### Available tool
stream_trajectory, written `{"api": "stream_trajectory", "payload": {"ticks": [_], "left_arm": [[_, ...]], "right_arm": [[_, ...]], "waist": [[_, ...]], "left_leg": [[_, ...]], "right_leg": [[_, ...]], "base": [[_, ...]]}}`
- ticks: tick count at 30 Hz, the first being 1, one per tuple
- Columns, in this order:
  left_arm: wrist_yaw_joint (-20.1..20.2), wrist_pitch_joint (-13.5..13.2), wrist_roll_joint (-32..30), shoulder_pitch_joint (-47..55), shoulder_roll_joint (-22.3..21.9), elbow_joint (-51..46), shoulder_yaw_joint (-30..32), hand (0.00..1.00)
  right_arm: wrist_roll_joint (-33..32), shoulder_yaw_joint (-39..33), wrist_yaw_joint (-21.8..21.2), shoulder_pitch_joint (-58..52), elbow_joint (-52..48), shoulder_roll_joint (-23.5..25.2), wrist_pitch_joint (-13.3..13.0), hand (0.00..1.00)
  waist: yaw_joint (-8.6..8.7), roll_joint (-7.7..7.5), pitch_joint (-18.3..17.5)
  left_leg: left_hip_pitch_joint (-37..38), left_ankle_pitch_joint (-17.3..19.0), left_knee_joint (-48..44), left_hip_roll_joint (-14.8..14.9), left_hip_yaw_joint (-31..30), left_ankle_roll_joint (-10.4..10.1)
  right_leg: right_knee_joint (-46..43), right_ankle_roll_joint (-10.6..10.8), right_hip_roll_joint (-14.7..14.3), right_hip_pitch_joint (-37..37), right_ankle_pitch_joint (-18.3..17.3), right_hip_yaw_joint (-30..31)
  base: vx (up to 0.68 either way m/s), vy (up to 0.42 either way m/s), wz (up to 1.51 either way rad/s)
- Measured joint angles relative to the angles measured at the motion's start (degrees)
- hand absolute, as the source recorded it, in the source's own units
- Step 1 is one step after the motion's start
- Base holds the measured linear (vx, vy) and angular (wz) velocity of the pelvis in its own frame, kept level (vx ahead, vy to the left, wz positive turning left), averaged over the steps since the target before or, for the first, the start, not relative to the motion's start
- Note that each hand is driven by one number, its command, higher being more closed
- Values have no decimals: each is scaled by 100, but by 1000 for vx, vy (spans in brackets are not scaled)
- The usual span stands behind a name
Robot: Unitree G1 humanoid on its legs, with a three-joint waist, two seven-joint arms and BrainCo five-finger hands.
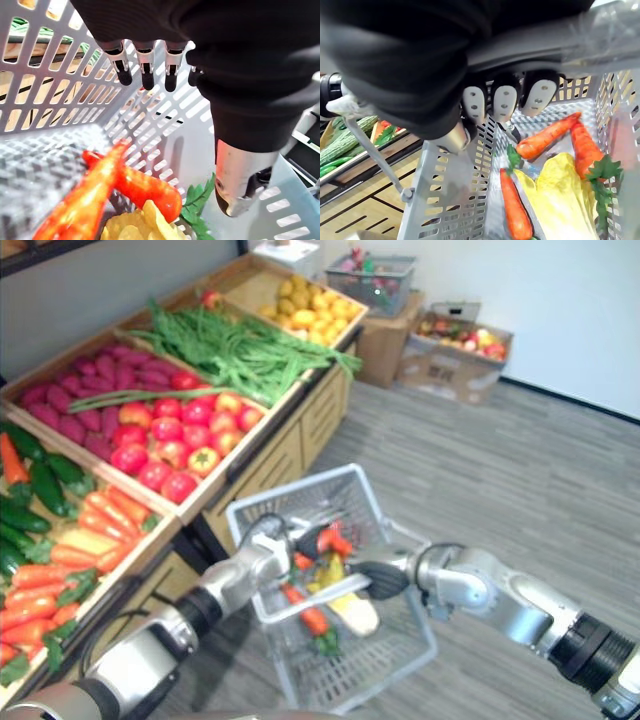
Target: Pick vegetable in the basket
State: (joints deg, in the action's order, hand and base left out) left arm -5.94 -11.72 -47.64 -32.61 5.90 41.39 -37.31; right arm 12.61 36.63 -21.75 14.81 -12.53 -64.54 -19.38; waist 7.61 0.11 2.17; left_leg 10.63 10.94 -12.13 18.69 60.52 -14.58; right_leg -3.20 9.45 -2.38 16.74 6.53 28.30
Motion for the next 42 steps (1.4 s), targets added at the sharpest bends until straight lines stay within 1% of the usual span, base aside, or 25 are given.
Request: {"api": "stream_trajectory", "payload": {"ticks": [7,11,14,16,17,18,19,20,21,22,23,24,25,26,27,29,30,33,35,37,38,40,41,42], "left_arm": [[11,2,1,2,6,27,-3,0],[10,13,8,-1,20,-8,-43,0],[11,48,42,37,58,-502,-108,0],[45,54,418,159,53,-1009,-126,0],[86,54,653,262,51,-1360,-135,0],[112,54,734,321,54,-1542,-131,0],[168,47,1028,449,59,-1870,-129,0],[177,61,1143,564,60,-2046,-128,0],[176,66,1361,706,86,-2180,-56,0],[211,64,1788,847,171,-2417,-61,0],[226,62,1920,922,182,-2568,-66,0],[253,22,2209,1124,184,-2959,-114,0],[314,-67,2412,1281,218,-3226,-159,0],[419,-178,2691,1511,317,-3513,-299,0],[469,-210,2818,1618,383,-3626,-354,0],[574,-216,3199,1951,538,-3952,-388,0],[585,-213,3350,2100,668,-4193,-354,0],[564,-219,3616,2369,832,-4745,-113,0],[444,-231,3632,2552,837,-5097,112,0],[330,-302,3723,2739,892,-5494,424,0],[285,-324,3771,2774,917,-5566,497,0],[119,-342,3803,2957,929,-5787,889,0],[109,-342,3804,3022,928,-5840,1005,0],[20,-344,3793,3188,927,-5966,1262,0]], "right_arm": [[61,-33,-2,-29,31,88,0,100],[101,-199,-16,-164,176,315,-15,100],[102,-500,-28,-526,371,591,-10,100],[111,-736,-27,-779,551,820,4,100],[112,-897,-27,-946,751,1012,11,100],[119,-991,-27,-1032,861,1121,11,100],[176,-1200,-15,-1191,1088,1339,34,100],[249,-1372,1,-1325,1283,1515,37,100],[356,-1506,36,-1448,1432,1690,-43,100],[543,-1589,103,-1505,1638,1933,-126,100],[556,-1589,141,-1532,1798,2058,-144,100],[702,-1605,279,-1573,2208,2346,-122,100],[757,-1690,438,-1612,2559,2584,-49,100],[773,-2009,674,-1615,3012,2891,90,100],[777,-2186,765,-1594,3197,2997,172,100],[777,-2645,1081,-1582,3839,3186,422,100],[843,-2832,1234,-1588,4235,3295,592,100],[1057,-3082,1429,-1634,4802,3525,884,100],[1118,-3340,1559,-1707,5159,3776,960,100],[1112,-3724,1776,-1738,5570,4139,1008,100],[1111,-3833,1810,-1741,5653,4218,1011,100],[1091,-4230,2050,-1792,5938,4451,1060,100],[1091,-4329,2087,-1827,5996,4501,1059,100],[1088,-4449,2174,-1866,6154,4591,1062,100]], "waist": [[0,-21,4],[-1,-44,16],[-12,-114,60],[-18,-152,58],[-40,-171,52],[-52,-181,49],[-84,-187,48],[-138,-187,48],[-182,-190,47],[-181,-190,48],[-190,-190,47],[-225,-196,36],[-304,-197,37],[-349,-190,27],[-356,-188,26],[-482,-209,-10],[-504,-232,-51],[-579,-277,-80],[-615,-317,-128],[-614,-358,-176],[-612,-361,-184],[-613,-355,-211],[-620,-353,-241],[-646,-357,-296]], "left_leg": [[-10,-1,11,-4,-21,1],[-15,-3,14,-3,-69,5],[-76,-26,31,1,-329,42],[-164,-48,43,-11,-536,81],[-233,-62,46,-16,-676,108],[-270,-72,47,-22,-762,126],[-340,-93,60,-36,-925,160],[-363,-114,90,-55,-1015,189],[-398,-128,104,-79,-1117,209],[-464,-154,112,-102,-1279,249],[-486,-169,123,-117,-1353,268],[-562,-191,130,-142,-1517,302],[-594,-212,159,-171,-1622,331],[-646,-241,203,-230,-1802,371],[-681,-258,215,-262,-1903,397],[-791,-362,365,-412,-2203,470],[-851,-450,478,-507,-2403,518],[-864,-658,756,-667,-2714,576],[-905,-785,928,-754,-2938,600],[-962,-994,1167,-819,-3238,625],[-969,-1050,1234,-840,-3323,628],[-979,-1276,1536,-907,-3682,648],[-981,-1326,1621,-922,-3752,648],[-985,-1425,1762,-930,-3845,638]], "right_leg": [[6,1,17,-12,-1,-27],[12,2,37,-36,-1,-69],[44,2,147,-144,-5,-281],[67,6,241,-196,-9,-452],[80,7,301,-228,-10,-573],[96,7,336,-249,-10,-629],[124,7,403,-295,-11,-753],[124,16,448,-325,-19,-850],[128,14,490,-348,-26,-917],[144,25,560,-399,-38,-1031],[145,27,591,-421,-40,-1098],[145,33,663,-453,-50,-1232],[159,38,716,-497,-55,-1310],[214,41,799,-577,-58,-1451],[234,52,837,-621,-66,-1549],[234,80,998,-673,-108,-1791],[234,87,1087,-706,-137,-1959],[251,96,1222,-794,-147,-2245],[300,96,1276,-856,-147,-2452],[308,86,1315,-909,-167,-2738],[307,84,1326,-930,-180,-2818],[295,73,1370,-1026,-254,-3150],[288,69,1373,-1030,-273,-3219],[285,67,1368,-1035,-296,-3324]], "base": [[-42,2,2],[-18,-1,7],[-47,-9,36],[-58,-17,54],[-43,-18,46],[-40,-19,59],[-28,-16,57],[-37,-14,57],[-45,-16,58],[-35,-12,50],[-39,-9,63],[-43,-2,56],[-56,7,73],[-44,7,65],[-48,5,74],[-48,12,77],[-30,18,71],[-2,12,61],[-19,3,56],[-12,-18,64],[-10,-19,63],[-26,-16,71],[-25,-15,61],[-18,-18,52]]}}
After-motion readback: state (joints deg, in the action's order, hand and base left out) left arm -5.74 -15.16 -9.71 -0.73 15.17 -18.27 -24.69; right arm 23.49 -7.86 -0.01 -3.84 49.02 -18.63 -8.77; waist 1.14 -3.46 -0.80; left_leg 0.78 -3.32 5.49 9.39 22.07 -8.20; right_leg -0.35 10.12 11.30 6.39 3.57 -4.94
